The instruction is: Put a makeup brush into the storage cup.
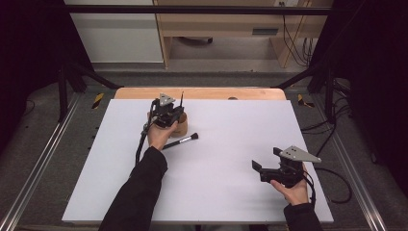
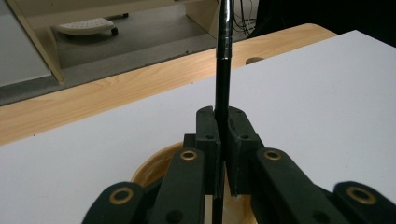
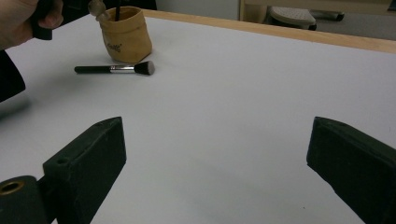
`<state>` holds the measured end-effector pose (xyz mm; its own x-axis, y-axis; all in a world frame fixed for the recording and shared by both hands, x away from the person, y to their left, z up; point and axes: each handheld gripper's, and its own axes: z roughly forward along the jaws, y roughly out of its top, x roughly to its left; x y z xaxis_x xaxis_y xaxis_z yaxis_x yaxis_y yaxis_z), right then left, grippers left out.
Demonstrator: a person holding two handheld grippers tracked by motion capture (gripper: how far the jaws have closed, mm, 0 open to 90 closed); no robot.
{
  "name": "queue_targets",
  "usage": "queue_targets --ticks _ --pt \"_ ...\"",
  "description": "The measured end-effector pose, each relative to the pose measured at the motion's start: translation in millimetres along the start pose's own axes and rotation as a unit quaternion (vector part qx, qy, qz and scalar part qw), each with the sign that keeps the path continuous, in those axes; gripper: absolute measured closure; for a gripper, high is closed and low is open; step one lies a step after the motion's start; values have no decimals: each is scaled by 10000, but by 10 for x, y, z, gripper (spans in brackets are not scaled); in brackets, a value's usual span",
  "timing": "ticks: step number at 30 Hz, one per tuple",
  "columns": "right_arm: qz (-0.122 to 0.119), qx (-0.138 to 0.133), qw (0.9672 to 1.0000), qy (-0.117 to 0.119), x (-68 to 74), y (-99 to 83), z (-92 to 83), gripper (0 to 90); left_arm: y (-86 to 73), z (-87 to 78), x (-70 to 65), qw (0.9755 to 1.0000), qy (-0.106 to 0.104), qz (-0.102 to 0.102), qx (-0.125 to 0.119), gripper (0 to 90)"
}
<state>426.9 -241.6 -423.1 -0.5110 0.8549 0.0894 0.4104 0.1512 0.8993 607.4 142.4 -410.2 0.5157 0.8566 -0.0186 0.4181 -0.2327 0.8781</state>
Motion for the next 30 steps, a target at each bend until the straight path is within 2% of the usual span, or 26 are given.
queue_targets --ticks 6,12,20,23,25,30 --pt "-5 -14 10000 11 2 2 0 55 -45 -49 -6 10000 -26 19 0 841" --pt "7 7 10000 26 10 1 16 55 -69 -186 -19 10000 -58 23 -47 731" --pt "-11 8 10000 9 15 8 17 55 -103 -588 4 9992 -276 18 -298 588" --pt "-2 16 10000 3 11 7 19 55 -136 -739 2 9985 -408 120 -354 522" --pt "4 7 10000 1 9 9 17 55 -160 -812 -1 9985 -404 176 -338 491" --pt "11 6 10000 -12 7 12 10 55 -251 -1014 12 9976 -460 182 -484 424"
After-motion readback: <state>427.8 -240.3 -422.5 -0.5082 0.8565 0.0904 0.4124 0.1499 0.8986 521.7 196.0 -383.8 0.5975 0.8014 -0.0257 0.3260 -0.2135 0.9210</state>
